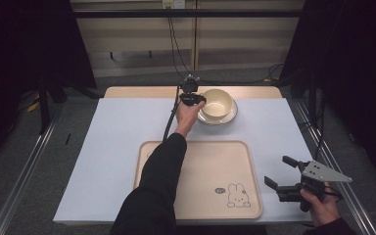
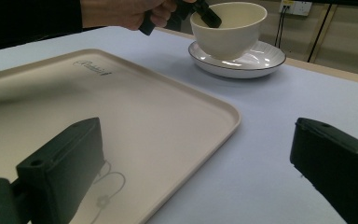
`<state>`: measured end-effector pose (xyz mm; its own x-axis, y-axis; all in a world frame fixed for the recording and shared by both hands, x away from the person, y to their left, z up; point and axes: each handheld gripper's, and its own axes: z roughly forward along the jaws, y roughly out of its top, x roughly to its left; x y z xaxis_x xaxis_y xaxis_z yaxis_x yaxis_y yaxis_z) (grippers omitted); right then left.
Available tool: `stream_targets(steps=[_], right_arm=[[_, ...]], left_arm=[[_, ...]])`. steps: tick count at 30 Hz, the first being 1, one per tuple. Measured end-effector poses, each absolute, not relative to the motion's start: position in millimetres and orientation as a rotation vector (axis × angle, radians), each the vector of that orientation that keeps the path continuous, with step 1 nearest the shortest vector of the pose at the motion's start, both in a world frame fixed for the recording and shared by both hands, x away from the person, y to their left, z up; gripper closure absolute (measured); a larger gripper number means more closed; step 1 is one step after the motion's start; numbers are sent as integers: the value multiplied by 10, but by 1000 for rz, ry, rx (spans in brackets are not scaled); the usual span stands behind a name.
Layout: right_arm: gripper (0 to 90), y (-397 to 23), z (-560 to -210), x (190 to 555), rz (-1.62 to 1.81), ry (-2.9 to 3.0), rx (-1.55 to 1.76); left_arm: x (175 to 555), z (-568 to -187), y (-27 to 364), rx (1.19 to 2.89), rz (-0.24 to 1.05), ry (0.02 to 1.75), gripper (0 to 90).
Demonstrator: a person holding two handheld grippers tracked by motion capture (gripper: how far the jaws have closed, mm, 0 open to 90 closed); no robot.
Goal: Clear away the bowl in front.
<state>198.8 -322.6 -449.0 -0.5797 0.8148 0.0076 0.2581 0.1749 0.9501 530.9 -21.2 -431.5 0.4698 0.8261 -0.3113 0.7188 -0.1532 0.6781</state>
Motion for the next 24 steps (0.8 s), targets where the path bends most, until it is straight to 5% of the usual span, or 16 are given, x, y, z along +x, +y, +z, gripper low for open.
stream_targets(steps=[24], right_arm=[[20,-3231,-4486,1986,1419,1935,1004]], left_arm=[[5138,-4103,31,1881,153,1257,829]])
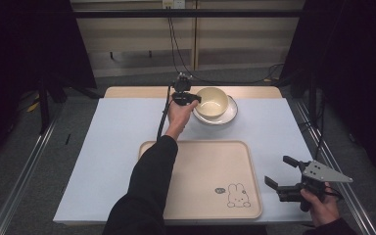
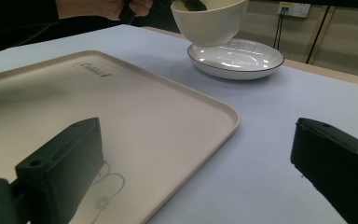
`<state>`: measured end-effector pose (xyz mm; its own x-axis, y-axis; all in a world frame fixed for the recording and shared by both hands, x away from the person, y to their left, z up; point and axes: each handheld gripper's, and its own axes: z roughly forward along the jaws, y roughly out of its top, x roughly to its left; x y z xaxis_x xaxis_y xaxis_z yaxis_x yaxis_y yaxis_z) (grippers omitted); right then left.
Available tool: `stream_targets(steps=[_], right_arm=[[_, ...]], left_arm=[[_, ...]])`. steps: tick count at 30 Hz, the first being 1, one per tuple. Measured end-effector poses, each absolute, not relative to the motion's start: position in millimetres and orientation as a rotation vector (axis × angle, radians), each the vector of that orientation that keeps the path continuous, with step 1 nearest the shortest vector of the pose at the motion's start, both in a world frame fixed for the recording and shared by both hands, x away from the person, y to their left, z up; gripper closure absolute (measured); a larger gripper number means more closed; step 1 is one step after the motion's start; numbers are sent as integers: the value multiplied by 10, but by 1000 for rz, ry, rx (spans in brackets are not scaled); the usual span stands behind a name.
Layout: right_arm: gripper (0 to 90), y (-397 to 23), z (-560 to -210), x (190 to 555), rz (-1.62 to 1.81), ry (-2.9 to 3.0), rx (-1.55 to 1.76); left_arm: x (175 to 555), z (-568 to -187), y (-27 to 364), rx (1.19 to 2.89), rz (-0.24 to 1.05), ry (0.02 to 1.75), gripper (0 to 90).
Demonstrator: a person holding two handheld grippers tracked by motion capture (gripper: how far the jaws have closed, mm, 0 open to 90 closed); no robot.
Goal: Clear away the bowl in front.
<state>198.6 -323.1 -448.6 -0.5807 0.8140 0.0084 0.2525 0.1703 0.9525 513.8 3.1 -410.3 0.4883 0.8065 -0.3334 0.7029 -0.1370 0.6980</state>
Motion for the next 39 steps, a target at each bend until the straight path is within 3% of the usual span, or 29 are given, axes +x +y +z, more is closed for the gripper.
stream_targets(steps=[21,39], right_arm=[[9,-3222,-4494,1980,1418,1911,990],[6,-3219,-4496,1981,1419,1912,993]], left_arm=[[4871,-4034,315,1873,110,1217,829],[4591,-3969,239,1888,54,1148,829]])
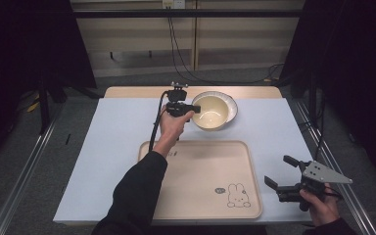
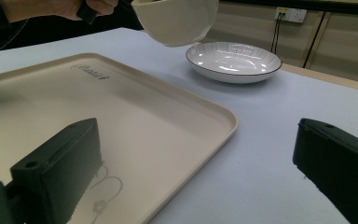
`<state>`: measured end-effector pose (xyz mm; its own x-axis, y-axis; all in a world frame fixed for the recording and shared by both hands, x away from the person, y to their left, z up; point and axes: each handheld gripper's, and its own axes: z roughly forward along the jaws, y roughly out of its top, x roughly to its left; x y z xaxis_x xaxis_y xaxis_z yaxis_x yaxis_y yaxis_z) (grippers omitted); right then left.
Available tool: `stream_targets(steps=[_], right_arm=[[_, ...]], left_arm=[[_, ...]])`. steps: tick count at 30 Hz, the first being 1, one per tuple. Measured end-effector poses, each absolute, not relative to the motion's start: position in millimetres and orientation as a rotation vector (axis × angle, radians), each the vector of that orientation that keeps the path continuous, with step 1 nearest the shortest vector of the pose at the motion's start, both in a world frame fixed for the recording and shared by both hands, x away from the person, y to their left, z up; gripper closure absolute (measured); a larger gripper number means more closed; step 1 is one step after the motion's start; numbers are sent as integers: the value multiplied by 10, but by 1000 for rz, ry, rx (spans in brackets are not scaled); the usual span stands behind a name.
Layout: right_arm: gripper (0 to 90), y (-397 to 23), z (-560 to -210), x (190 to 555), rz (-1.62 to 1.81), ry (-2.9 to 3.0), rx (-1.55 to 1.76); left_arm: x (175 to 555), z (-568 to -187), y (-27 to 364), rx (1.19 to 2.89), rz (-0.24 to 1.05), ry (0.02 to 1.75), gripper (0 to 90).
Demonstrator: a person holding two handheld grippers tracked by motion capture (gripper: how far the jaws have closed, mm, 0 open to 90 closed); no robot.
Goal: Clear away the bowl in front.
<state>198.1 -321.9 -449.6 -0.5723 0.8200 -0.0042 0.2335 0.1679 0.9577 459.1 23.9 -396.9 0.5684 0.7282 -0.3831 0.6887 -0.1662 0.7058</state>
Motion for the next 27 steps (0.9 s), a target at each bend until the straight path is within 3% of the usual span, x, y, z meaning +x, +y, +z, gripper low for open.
stream_targets(steps=[27], right_arm=[[13,-3215,-4492,2002,1431,1915,998]], left_arm=[[4239,-4039,-196,1976,-49,1037,828]])
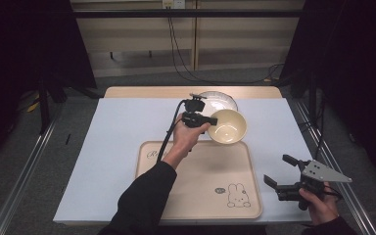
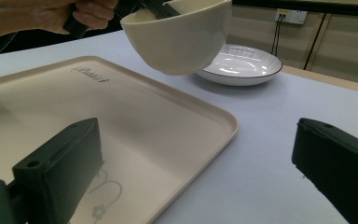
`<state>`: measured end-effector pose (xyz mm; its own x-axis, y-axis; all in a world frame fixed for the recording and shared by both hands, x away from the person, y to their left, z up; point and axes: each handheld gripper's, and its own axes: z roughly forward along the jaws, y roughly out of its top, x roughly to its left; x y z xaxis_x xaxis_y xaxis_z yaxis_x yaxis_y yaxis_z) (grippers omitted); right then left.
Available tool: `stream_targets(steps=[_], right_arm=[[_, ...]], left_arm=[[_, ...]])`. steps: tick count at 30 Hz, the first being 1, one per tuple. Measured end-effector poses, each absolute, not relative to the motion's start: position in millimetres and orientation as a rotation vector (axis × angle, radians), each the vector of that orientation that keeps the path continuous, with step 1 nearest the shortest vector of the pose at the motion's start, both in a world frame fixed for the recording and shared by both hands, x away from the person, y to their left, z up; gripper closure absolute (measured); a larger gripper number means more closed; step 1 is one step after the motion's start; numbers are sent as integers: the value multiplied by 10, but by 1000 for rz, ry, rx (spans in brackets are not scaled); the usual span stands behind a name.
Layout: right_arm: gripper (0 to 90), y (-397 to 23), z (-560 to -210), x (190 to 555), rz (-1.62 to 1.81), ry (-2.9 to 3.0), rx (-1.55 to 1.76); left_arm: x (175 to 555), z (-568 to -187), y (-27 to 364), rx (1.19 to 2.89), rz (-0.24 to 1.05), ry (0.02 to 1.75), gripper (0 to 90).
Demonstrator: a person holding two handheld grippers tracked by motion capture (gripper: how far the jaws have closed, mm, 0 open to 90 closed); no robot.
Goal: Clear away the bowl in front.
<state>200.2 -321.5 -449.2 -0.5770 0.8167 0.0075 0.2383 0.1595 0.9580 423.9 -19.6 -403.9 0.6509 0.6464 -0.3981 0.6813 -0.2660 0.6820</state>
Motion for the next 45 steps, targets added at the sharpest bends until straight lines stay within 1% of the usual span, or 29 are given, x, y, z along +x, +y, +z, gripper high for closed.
stream_targets(steps=[4,8,18,25,35,39,40,45], right_arm=[[13,-3218,-4492,2009,1428,1903,994],[0,-3212,-4497,2016,1420,1896,991],[0,-3205,-4507,2028,1410,1861,1000],[0,-3200,-4510,2028,1418,1855,998],[0,-3195,-4515,2030,1417,1853,998],[0,-3194,-4515,2029,1417,1852,998],[0,-3193,-4515,2028,1418,1854,998],[0,-3194,-4515,2028,1418,1856,995]], left_arm=[[4222,-4097,-273,1990,-74,1033,829],[4193,-4158,-348,2006,-82,1051,829],[4154,-4327,-550,2057,-97,1056,828],[4176,-4463,-648,2127,-109,1026,828],[4209,-4552,-616,2139,-126,1056,828],[4215,-4544,-602,2171,-130,1030,827],[4207,-4548,-619,2148,-129,1051,827],[4213,-4556,-629,2140,-132,1053,823]])
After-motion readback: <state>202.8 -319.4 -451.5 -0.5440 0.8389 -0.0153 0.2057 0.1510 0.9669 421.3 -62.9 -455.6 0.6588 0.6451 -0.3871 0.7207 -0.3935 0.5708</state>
